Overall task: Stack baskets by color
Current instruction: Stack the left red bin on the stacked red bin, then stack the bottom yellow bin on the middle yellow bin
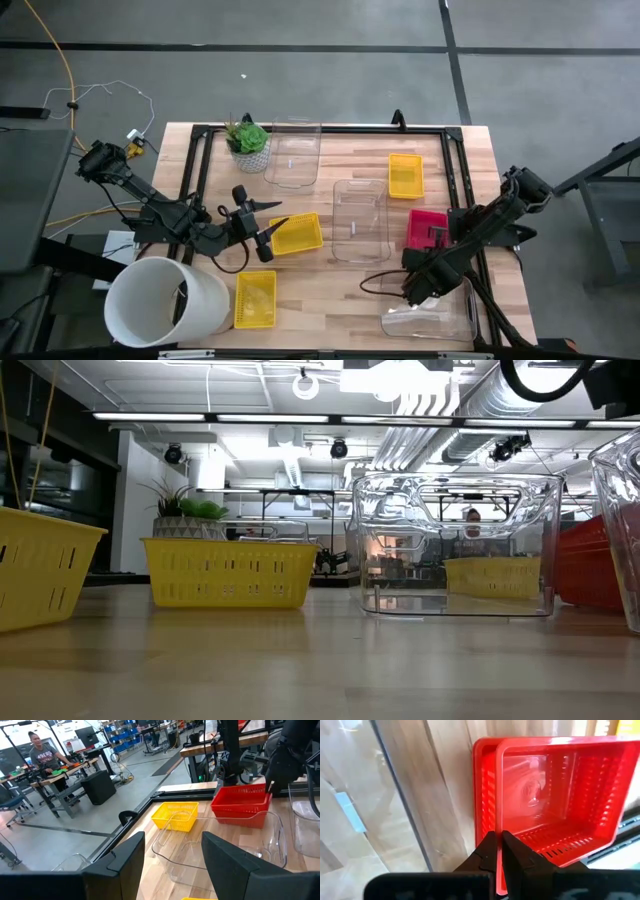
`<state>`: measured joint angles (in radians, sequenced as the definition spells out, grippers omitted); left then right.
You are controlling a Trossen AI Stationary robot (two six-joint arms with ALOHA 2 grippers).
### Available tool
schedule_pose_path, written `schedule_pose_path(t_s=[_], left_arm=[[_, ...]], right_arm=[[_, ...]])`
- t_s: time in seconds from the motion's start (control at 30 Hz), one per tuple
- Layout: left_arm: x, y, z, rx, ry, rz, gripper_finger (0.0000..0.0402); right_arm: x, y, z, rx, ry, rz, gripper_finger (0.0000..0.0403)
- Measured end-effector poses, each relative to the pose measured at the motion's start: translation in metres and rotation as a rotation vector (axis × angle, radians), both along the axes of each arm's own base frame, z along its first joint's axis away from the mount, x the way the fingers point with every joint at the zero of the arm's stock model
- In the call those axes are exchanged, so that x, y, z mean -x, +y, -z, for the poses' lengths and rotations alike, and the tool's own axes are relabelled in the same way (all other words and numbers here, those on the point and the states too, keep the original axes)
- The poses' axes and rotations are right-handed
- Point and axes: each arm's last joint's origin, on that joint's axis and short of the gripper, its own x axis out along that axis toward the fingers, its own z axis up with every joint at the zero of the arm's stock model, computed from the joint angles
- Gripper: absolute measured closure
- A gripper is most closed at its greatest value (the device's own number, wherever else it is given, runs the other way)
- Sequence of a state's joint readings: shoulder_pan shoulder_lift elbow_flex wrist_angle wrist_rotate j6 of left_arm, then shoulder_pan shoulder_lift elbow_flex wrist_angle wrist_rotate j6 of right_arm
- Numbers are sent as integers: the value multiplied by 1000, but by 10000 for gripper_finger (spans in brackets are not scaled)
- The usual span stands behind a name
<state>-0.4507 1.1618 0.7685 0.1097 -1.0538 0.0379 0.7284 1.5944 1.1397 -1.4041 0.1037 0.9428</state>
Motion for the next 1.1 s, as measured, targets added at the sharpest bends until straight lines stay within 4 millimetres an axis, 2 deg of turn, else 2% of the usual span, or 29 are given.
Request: schedule_pose_path(t_s=[0.13, 0.23, 0.33, 0.5, 0.63, 0.7, 0.83, 1.0, 1.1], left_arm=[[0, 0, 0, 0, 0, 0, 218], [0, 0, 0, 0, 0, 0, 218], [0, 0, 0, 0, 0, 0, 218], [0, 0, 0, 0, 0, 0, 218], [0, 0, 1, -3, 6, 0, 218], [1, 0, 2, -16, 26, -9, 218], [3, -4, 3, -22, 29, -9, 218], [6, -11, 3, -20, 26, 25, 218], [9, -16, 2, -23, 25, 52, 218]], right_arm=[[0, 0, 0, -14, 12, 8, 402], [-1, -2, 0, -34, 40, 29, 386], [-2, -5, 0, -46, 65, 55, 345], [-4, -13, -2, -31, 102, 92, 251], [-7, -17, -13, 0, 104, 104, 194], [-8, -18, -22, 34, 27, 109, 178], [-7, -23, -40, 36, -280, 135, 170], [2, -42, -48, -16, -541, 143, 175], [7, -55, -50, -5, -777, 102, 179]])
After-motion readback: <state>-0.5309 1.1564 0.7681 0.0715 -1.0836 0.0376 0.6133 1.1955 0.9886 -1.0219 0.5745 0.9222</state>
